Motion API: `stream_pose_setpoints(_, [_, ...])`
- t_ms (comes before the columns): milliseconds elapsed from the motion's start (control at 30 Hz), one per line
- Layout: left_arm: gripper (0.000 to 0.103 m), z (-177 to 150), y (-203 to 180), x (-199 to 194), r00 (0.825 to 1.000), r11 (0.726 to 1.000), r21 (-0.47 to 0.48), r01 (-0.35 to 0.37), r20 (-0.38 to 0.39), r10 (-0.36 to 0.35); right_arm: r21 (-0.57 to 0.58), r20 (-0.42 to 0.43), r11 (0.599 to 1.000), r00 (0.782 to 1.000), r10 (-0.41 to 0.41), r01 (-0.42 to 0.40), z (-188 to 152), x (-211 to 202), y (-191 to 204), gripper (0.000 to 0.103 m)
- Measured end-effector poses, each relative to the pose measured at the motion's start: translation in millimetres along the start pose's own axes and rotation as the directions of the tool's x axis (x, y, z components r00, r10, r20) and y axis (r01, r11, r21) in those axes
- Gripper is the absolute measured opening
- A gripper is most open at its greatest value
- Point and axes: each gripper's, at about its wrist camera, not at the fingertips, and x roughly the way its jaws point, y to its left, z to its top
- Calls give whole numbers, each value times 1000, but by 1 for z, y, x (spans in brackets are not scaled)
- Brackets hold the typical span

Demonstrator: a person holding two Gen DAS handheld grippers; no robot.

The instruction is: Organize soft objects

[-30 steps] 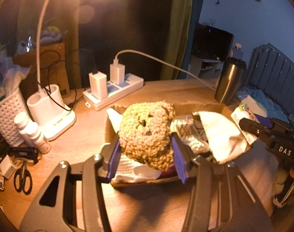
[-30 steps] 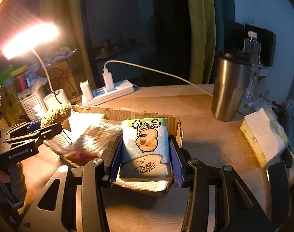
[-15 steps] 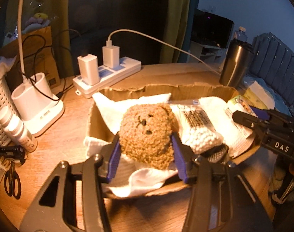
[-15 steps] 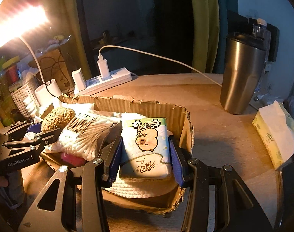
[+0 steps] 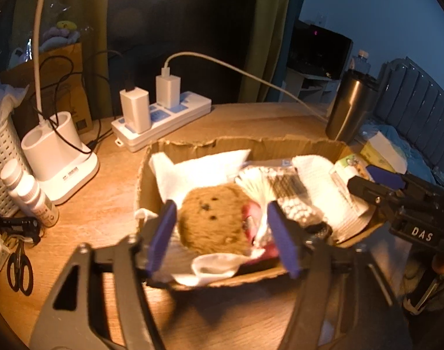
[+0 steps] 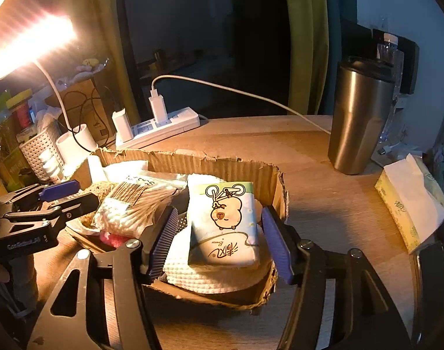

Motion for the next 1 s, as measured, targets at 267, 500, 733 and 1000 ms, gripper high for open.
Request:
stream_pose_setpoints(267, [70,3,0,-24,999,1000,-8,5,49,-5,-13,29,1000,1000,-10,11,2,-21,9,63])
stream_pose_setpoints(500, [70,2,-1,-50,996,1000,-7,6,92,-5,-27,59,1000,998,-14,15,2,-43,20,63])
stream_pose_setpoints(733, [70,-3,-7,-72,992,1000,7,9,122,-10,-37,92,999,996,-16,19,2,-65,28,63])
stream_pose_setpoints(1000, [71,-4,-11,-100,984,1000,13,8,177,-10,-50,135,998,991,-22,29,2,-93,36,63])
